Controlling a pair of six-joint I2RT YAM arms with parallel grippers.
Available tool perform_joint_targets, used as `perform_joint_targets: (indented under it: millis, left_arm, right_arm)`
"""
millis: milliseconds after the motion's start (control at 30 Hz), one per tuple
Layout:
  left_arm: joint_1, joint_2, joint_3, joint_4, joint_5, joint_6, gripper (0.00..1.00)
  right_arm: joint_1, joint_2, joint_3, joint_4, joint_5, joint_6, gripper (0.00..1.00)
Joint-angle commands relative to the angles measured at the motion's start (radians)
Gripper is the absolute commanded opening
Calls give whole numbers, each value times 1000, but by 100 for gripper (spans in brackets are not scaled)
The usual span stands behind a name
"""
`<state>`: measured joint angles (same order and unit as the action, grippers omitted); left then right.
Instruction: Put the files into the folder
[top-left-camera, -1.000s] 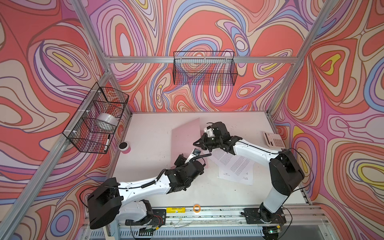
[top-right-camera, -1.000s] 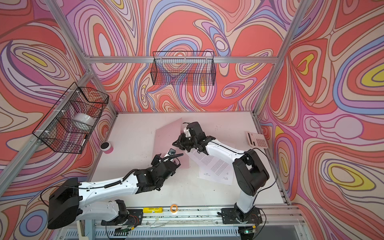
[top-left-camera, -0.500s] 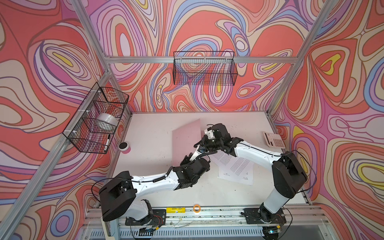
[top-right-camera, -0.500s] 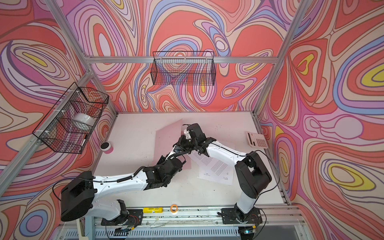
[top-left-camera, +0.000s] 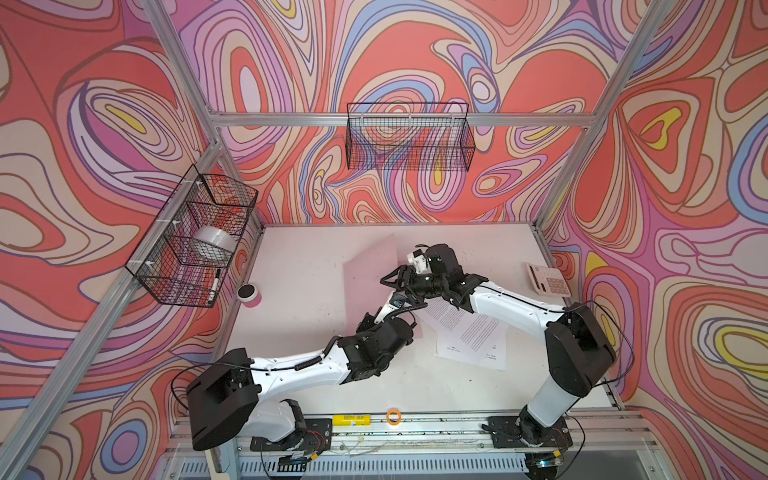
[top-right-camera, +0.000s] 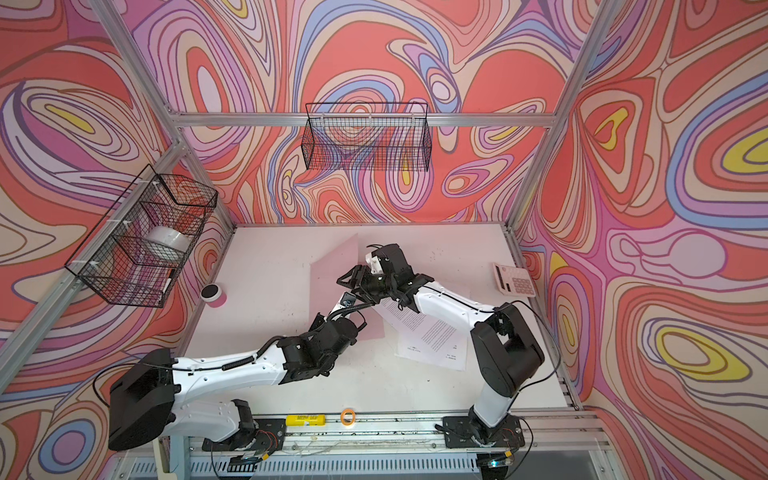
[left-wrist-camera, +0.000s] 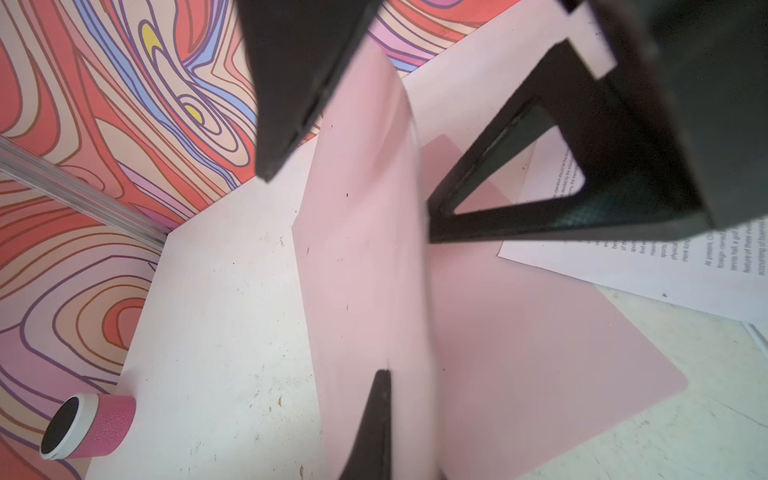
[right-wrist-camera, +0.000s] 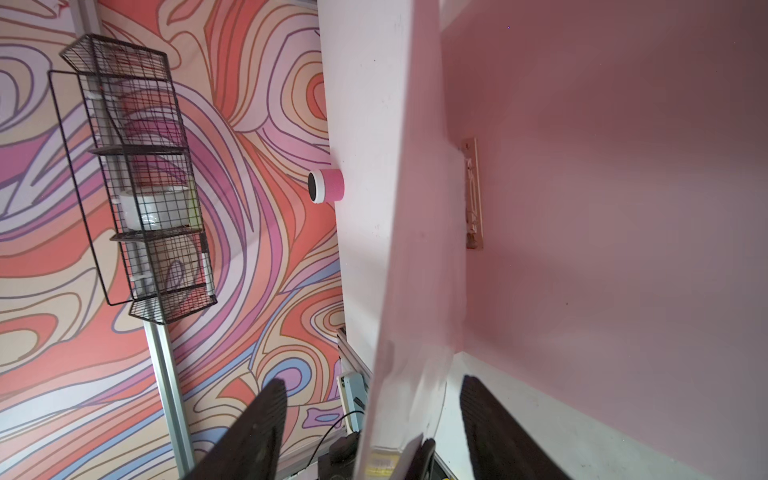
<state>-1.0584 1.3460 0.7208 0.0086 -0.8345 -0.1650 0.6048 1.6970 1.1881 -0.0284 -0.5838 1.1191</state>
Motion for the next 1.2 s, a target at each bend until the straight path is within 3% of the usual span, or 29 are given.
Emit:
perform_joint_targets:
  millis: [0, 167, 267, 333, 400, 567, 767, 933, 1167]
  left_arm:
    - [10, -46, -23, 27, 18, -45, 0]
    - [59, -185, -81, 25, 117, -128, 0]
    - [127, -314, -143, 27, 232, -213, 0]
    - [160, -403, -181, 21, 281, -255, 0]
    - [178, -471, -196, 9, 309, -281, 0]
    - [220, -608, -285, -15, 393, -364, 0]
    - [272, -710, -384, 7, 463, -488, 0]
    - [294, -823, -438, -54, 417, -574, 0]
    - [296, -1024, -441, -362, 222, -733, 0]
  right_arm:
    - [-30, -50, 45, 45, -28, -16, 71]
    - [-86, -120, 36, 15, -3, -53, 76]
    - [-94, -143, 41, -79, 80, -120, 75]
    - [-94, -128, 23, -94, 112, -139, 64]
    - [-91, -90, 16, -82, 105, -163, 42]
    - [-50, 55, 63, -79, 75, -217, 42]
    - [40, 235, 177, -166, 130, -318, 43]
    - [70, 326, 222, -227, 191, -362, 43]
    - [73, 388, 185, -270, 265, -403, 43]
